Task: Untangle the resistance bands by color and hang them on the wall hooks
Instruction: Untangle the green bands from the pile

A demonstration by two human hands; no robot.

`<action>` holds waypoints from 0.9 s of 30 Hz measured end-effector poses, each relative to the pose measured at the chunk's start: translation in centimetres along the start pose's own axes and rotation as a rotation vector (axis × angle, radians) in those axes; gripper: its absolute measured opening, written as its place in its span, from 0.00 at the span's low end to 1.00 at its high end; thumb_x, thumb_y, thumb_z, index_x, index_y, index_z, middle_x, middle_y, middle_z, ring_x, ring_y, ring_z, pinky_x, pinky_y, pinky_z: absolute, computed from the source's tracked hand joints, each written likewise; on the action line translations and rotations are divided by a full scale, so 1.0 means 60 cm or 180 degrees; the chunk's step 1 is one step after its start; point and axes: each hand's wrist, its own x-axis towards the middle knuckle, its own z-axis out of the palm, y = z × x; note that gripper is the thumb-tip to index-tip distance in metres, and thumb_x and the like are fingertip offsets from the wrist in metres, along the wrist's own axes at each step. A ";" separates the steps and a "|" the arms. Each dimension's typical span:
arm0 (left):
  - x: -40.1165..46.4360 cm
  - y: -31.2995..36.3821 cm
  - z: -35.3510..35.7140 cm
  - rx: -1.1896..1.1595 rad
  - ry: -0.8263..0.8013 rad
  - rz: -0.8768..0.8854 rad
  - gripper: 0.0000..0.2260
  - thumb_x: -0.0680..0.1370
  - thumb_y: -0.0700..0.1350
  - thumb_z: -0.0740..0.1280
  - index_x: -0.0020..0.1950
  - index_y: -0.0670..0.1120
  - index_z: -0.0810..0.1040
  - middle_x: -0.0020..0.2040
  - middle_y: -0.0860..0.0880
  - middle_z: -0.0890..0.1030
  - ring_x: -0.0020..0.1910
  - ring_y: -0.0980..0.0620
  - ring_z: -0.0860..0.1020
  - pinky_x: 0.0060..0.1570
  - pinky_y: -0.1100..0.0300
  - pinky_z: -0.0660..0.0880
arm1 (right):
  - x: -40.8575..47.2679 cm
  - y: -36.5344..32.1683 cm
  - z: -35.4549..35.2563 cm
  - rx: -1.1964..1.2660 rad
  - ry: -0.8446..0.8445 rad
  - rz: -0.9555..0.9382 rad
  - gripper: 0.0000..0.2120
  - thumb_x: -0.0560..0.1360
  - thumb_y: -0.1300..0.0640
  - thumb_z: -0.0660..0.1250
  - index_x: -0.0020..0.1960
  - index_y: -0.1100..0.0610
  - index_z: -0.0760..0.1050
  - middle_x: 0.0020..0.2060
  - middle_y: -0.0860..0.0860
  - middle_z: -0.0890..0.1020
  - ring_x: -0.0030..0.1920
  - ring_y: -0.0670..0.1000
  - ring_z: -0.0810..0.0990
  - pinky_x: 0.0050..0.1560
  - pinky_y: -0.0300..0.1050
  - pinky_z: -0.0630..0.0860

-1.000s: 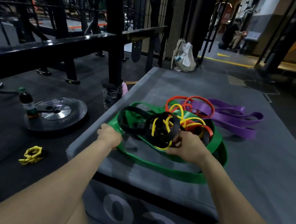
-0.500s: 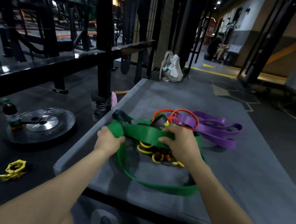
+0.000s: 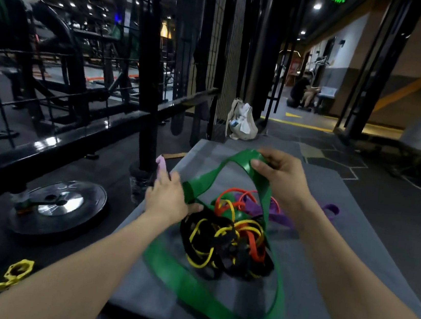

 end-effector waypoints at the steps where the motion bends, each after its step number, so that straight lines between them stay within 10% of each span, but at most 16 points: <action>1: 0.011 0.005 0.007 -0.0133 -0.0240 0.0088 0.43 0.66 0.65 0.70 0.70 0.44 0.57 0.67 0.41 0.61 0.65 0.39 0.67 0.59 0.46 0.69 | 0.003 0.005 -0.005 0.0002 0.0004 0.0028 0.09 0.73 0.66 0.67 0.41 0.52 0.78 0.30 0.41 0.83 0.33 0.39 0.80 0.39 0.33 0.77; 13: 0.140 -0.004 0.044 -0.2370 -0.0296 0.0159 0.18 0.78 0.40 0.63 0.68 0.46 0.69 0.63 0.43 0.75 0.60 0.44 0.74 0.60 0.53 0.70 | 0.053 0.072 -0.085 -0.0688 -0.0174 0.0290 0.12 0.70 0.61 0.72 0.51 0.57 0.74 0.43 0.56 0.78 0.43 0.52 0.76 0.51 0.55 0.76; 27: 0.263 0.139 0.056 -0.2427 0.0282 -0.0212 0.16 0.73 0.54 0.70 0.38 0.40 0.77 0.32 0.45 0.70 0.34 0.50 0.68 0.31 0.58 0.62 | 0.120 0.192 -0.158 -0.1724 0.0706 0.0390 0.21 0.74 0.48 0.68 0.60 0.62 0.75 0.54 0.59 0.80 0.56 0.58 0.77 0.55 0.49 0.73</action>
